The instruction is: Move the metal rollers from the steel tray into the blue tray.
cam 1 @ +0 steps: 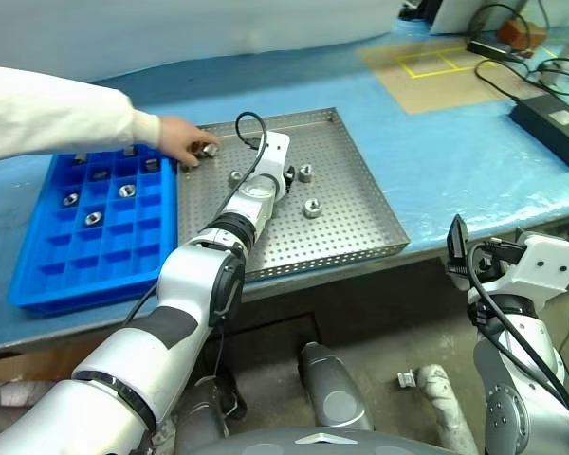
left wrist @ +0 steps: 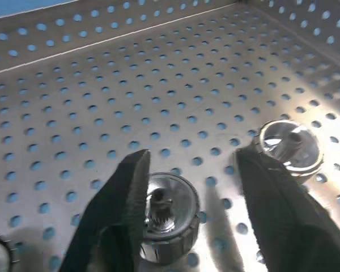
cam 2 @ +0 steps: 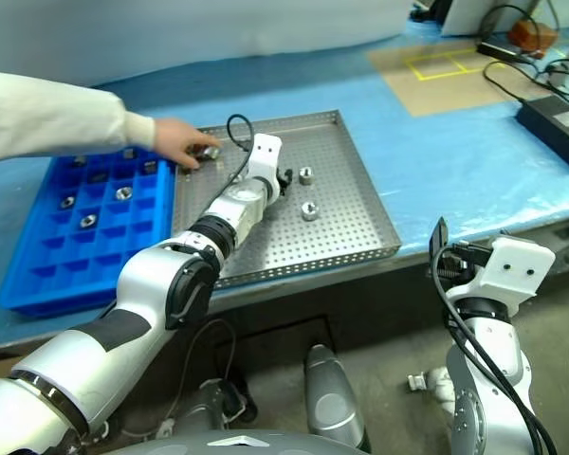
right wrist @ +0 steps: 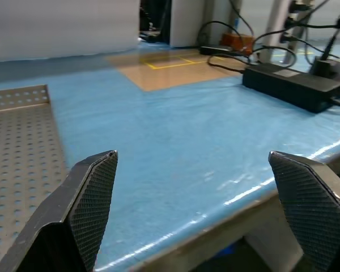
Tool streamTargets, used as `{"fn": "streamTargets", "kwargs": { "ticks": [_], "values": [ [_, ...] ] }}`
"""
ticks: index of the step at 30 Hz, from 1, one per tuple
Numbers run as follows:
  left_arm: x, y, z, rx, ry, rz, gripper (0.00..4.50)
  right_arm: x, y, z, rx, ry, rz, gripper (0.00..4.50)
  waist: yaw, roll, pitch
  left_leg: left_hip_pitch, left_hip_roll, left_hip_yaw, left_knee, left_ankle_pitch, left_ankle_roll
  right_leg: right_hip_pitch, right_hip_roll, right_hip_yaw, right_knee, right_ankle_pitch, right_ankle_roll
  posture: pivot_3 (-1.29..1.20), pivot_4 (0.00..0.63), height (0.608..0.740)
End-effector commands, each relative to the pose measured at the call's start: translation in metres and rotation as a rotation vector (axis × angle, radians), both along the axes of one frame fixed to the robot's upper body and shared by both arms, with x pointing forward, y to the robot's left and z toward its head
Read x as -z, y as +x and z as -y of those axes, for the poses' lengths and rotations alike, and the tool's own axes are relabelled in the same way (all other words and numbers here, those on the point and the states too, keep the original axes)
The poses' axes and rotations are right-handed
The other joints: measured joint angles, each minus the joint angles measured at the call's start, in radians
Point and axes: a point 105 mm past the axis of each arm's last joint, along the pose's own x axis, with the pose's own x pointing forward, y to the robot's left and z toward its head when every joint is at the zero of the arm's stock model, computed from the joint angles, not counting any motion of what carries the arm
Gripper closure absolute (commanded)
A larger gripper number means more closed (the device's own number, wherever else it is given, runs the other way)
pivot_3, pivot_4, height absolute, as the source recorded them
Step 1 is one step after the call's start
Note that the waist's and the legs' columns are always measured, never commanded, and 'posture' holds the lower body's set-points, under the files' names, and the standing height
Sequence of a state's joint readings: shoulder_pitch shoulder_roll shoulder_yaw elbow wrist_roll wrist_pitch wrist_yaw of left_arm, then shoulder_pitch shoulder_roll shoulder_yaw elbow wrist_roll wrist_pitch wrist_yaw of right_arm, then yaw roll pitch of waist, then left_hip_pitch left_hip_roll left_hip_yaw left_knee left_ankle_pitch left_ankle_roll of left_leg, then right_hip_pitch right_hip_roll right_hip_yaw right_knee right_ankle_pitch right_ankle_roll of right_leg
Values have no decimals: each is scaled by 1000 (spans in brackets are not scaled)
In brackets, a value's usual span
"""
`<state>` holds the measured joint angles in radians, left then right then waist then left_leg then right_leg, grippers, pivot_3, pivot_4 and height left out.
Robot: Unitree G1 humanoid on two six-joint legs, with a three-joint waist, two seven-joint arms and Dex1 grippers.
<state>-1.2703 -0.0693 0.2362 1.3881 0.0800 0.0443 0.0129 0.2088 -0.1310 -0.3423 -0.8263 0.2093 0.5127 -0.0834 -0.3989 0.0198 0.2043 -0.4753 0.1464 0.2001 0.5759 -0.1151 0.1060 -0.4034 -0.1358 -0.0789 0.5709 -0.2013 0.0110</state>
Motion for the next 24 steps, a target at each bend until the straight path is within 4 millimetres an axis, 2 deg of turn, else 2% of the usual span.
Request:
{"fn": "streamTargets", "kwargs": {
  "ticks": [1,5,6,9,11,14,16,17,19,21,24],
  "values": [
    [0,0,2,0,-23,-8,3064,-18,-4,2,9,-36,72,0,-31,0,0,0,-2,-1,1,-1,1,1,-5,-3,0,-1,2,-902,150,740],
    [4,-2,2,7,-16,-19,4390,-20,2,1,-7,-42,75,0,-87,0,0,0,-12,-6,5,-4,6,3,-11,-7,0,-7,12,-882,150,740],
    [4,-1,1,7,-26,-20,4470,-19,4,0,-14,-43,73,0,-99,-1,0,0,-13,-6,7,-6,8,4,-14,-8,0,-9,15,-870,150,740],
    [-4,-1,6,31,-78,-2,4470,-17,6,-1,-26,-39,66,0,-128,-1,1,1,-20,-9,10,-11,14,5,-25,-18,-4,-13,21,-860,150,740],
    [-12,0,11,60,-83,28,4470,-15,8,-2,-35,-38,60,0,-141,0,4,0,-23,-19,16,-15,15,14,-28,-29,-10,-13,21,-850,150,740],
    [-23,0,17,91,-109,64,4470,-15,10,-2,-42,-39,59,0,-159,-1,6,-1,-29,-31,17,-21,14,29,-27,-33,-16,-13,21,-850,150,740],
    [-35,2,19,101,-152,99,4470,-14,11,-3,-47,-34,56,0,-166,-2,7,1,-34,-31,15,-22,12,23,-28,-27,-16,-13,21,-838,150,740],
    [-42,3,18,97,-172,120,4470,-12,12,-3,-51,-32,52,0,-169,-3,7,1,-37,-32,16,-28,4,20,-32,-29,-16,-13,21,-838,150,740],
    [-54,5,17,91,-232,155,4470,-8,15,-5,-64,-24,43,0,-174,-1,7,-1,-47,-43,24,-40,-5,23,-48,-37,-17,-14,25,-805,150,740],
    [-65,5,17,104,-325,173,4470,-6,20,-9,-90,-18,36,0,-183,-1,7,-10,-48,-56,35,-42,-3,24,-51,-48,-18,-15,28,-764,150,740],
    [-75,5,18,134,-459,182,4470,-5,31,-17,-142,-17,34,0,-194,-2,7,-15,-53,-56,36,-49,8,18,-50,-38,-19,-15,27,-714,150,740]
  ]
}}
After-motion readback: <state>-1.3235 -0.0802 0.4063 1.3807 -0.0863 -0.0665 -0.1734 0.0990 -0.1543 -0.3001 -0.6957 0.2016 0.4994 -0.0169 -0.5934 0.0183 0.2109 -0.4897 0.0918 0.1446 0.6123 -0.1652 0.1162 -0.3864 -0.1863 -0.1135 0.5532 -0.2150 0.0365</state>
